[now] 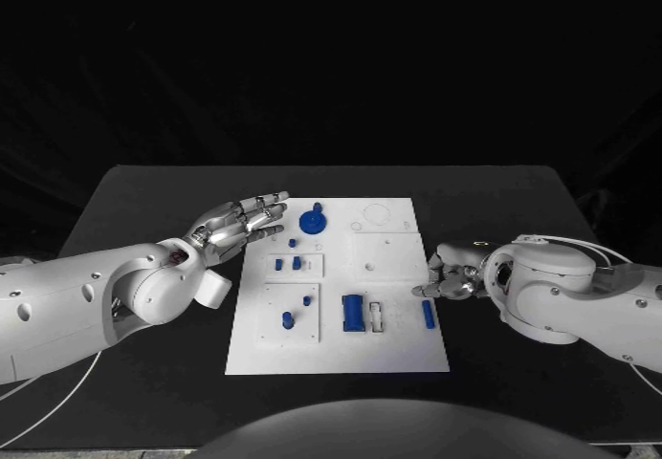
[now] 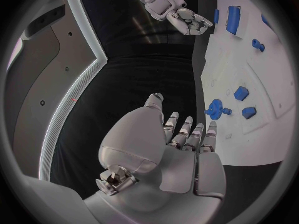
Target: Assemble the parts on the task board
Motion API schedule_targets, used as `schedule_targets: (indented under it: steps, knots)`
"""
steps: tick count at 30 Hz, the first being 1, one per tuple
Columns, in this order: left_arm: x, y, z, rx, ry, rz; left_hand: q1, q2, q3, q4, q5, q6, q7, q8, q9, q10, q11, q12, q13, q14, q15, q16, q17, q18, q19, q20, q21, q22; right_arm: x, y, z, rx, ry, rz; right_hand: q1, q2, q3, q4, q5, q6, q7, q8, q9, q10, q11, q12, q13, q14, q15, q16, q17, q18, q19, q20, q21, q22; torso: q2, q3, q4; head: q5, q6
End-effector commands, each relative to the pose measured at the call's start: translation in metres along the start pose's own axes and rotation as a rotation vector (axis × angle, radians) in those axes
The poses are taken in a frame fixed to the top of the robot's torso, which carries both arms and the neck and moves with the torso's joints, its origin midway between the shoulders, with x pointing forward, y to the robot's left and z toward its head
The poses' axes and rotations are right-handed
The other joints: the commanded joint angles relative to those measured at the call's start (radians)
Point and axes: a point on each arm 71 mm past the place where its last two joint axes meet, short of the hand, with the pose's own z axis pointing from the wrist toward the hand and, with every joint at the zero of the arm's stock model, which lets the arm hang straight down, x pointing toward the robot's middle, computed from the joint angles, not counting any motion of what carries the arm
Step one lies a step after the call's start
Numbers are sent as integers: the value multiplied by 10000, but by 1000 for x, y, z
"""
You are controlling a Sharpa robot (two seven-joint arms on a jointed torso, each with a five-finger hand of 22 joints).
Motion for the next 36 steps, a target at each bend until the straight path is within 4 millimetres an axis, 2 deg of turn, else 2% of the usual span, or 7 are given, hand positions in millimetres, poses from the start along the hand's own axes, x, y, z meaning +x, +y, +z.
schedule_targets:
  steps: [1, 4, 11, 18, 24, 29, 36]
  knots:
    - [1, -3, 0, 387, 4, 68, 109, -7, 4, -80, 43, 87, 18, 46, 12, 113, 7, 123, 16, 128, -4, 77, 19, -77, 107, 12, 46, 35, 2, -2, 0, 237, 295, -449, -52, 40, -56, 23, 52, 85, 2, -15, 17, 1049, -87, 38, 2631, 786, -78, -18, 1266, 79, 3, -91, 26, 1107, 5, 0, -3, -22, 0]
    - [1, -3, 0, 407, 3, 69, 112, -7, 4, -84, 47, 91, 21, 48, 12, 128, 6, 141, 18, 139, -7, 84, 21, -76, 121, 12, 53, 47, 3, -2, 0, 236, 432, -415, -43, 67, -77, -2, 39, 57, 23, -404, 28, 1049, -63, 38, 2631, 780, -73, -35, 1235, 82, -7, -111, -23, 1095, 7, -3, 4, -34, 0]
    - [1, -3, 0, 408, 13, 66, 116, -8, 5, -91, 58, 93, 25, 49, 11, 154, 12, 172, 21, 153, -11, 93, 23, -74, 132, 12, 59, 51, 6, -1, 0, 204, 739, -245, 68, 115, -141, -24, 27, 452, 258, -2201, -385, 1049, 94, 38, 2631, 776, 73, -52, 1201, 72, -3, -5, -56, 1088, 8, -5, 5, -37, 0]
    - [0, -2, 1, 392, 24, 62, 118, -8, 5, -94, 62, 86, 27, 48, 10, 163, 16, 181, 22, 155, -11, 94, 23, -74, 129, 11, 57, 43, 13, 0, 1, 192, 1049, -121, 186, 102, -202, -57, 8, 799, 418, -3591, -846, 1049, 250, 38, 2631, 765, 179, -83, 1137, 78, -9, 99, -141, 1071, 10, 4, 7, 102, 0]
    - [-1, -2, 0, 370, 3, 66, 119, -8, 5, -96, 65, 81, 29, 46, 9, 166, 21, 176, 21, 156, -11, 95, 22, -74, 130, 11, 57, 42, 18, 1, 2, 160, 1296, 47, 429, 73, -170, -149, 218, 1053, 462, -4269, -1040, 1049, 294, 38, 2631, 762, 213, -92, 1116, 88, -4, 142, -165, 1068, 1, 2, -3, 202, 0]
    - [0, -2, 0, 343, 25, 56, 121, -8, 6, -99, 69, 70, 29, 44, 7, 170, 27, 178, 21, 153, -11, 92, 21, -74, 130, 11, 57, 40, 24, 1, 3, 173, 1577, 74, 577, 13, -140, -211, 617, 1085, 519, -4699, -1129, 1049, 332, 38, 2631, 744, 242, -137, 1028, 105, -27, 169, -297, 1040, 1, -3, 0, 173, 0]
    - [1, -1, 1, 288, 83, 29, 122, -8, 6, -101, 71, 66, 30, 43, 7, 168, 32, 165, 19, 152, -10, 91, 21, -74, 126, 11, 55, 33, 33, 2, 5, 154, 2043, 393, 1198, -178, 192, -605, 2317, 936, 633, -5345, -1195, 1049, 425, 38, 2631, 715, 309, -213, 894, 140, -79, 215, -540, 990, 4, 6, -4, 184, 0]
